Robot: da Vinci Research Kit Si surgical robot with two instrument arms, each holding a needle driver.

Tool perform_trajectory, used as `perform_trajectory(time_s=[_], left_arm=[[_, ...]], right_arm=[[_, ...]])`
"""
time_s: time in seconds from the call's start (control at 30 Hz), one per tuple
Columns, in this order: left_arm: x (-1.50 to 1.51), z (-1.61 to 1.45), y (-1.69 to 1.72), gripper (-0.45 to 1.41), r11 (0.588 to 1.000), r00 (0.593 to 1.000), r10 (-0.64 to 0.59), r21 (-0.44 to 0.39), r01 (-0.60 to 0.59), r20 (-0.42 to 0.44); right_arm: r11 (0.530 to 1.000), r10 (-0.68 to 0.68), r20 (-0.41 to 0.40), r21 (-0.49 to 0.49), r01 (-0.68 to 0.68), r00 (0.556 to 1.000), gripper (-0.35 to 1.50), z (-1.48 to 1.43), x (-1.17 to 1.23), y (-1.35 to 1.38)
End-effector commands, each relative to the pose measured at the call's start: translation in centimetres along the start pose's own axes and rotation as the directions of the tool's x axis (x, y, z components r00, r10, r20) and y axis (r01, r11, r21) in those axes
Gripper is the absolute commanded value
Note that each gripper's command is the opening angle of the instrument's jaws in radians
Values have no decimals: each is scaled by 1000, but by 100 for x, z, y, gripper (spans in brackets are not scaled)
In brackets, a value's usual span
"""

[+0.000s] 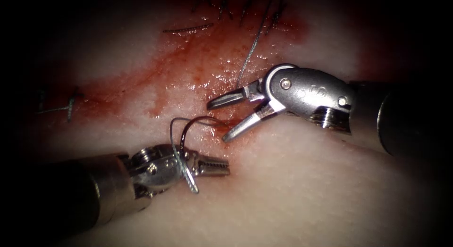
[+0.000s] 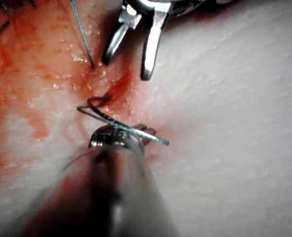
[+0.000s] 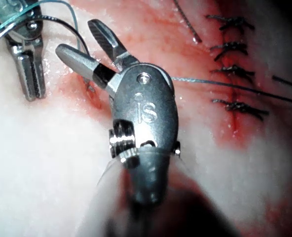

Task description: Wound Closure

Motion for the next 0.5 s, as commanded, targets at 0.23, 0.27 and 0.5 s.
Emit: perform_trajectory(time_s=[0.23, 0.27, 0.5], left_arm=[[-4, 7, 0, 17, 1000, 1000, 2, -4, -2, 0], [-4, 7, 0, 17, 1000, 1000, 2, -3, -2, 0], [-4, 7, 0, 17, 1000, 1000, 3, -3, -3, 0]], right_arm=[[996, -87, 70, 24, 86, 994, 27, 21, -7, 6], [995, -100, 79, 29, 98, 992, 27, 24, -8, 5], [984, -177, 134, 54, 171, 975, 35, 44, -13, 1]])
